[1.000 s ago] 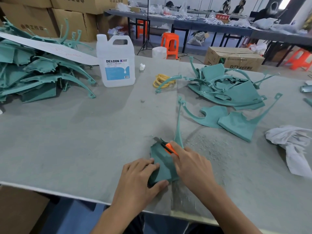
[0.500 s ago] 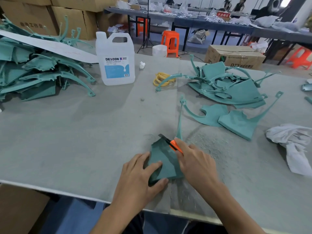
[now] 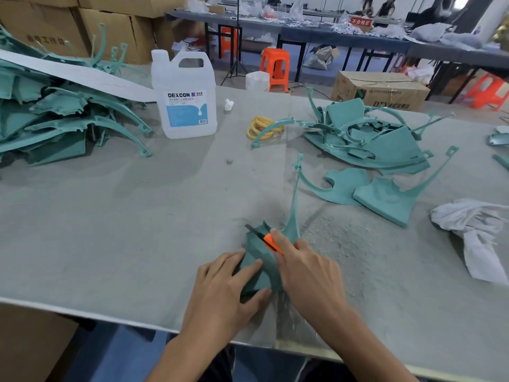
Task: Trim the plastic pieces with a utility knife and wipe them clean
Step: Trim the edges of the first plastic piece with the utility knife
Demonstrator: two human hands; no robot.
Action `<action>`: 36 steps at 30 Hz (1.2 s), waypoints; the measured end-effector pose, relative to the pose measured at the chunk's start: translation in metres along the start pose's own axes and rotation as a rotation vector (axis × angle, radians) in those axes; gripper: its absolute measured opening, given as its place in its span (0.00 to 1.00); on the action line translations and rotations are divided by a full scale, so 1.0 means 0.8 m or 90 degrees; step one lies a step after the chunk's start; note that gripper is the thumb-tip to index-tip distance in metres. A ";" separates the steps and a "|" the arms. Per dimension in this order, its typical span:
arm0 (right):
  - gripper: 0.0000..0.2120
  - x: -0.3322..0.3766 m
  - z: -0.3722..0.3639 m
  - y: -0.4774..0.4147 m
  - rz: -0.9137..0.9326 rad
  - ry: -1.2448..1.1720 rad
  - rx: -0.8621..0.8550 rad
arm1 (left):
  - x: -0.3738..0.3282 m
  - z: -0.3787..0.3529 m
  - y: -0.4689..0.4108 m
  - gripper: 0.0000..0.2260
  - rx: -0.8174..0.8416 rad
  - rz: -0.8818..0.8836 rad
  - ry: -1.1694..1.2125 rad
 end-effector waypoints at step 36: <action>0.08 -0.035 0.066 0.001 -0.071 -0.821 -0.035 | 0.006 0.072 0.012 0.19 -0.125 0.188 1.043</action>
Point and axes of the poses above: each hand's wrist, its own y-axis away from the middle knuckle, its own z-axis out of the back of the hand, x = y × z, the point moved 4 cm from there along -y, towards the middle knuckle, and after that the axes turned 3 degrees about x, right-handed, at the moved point
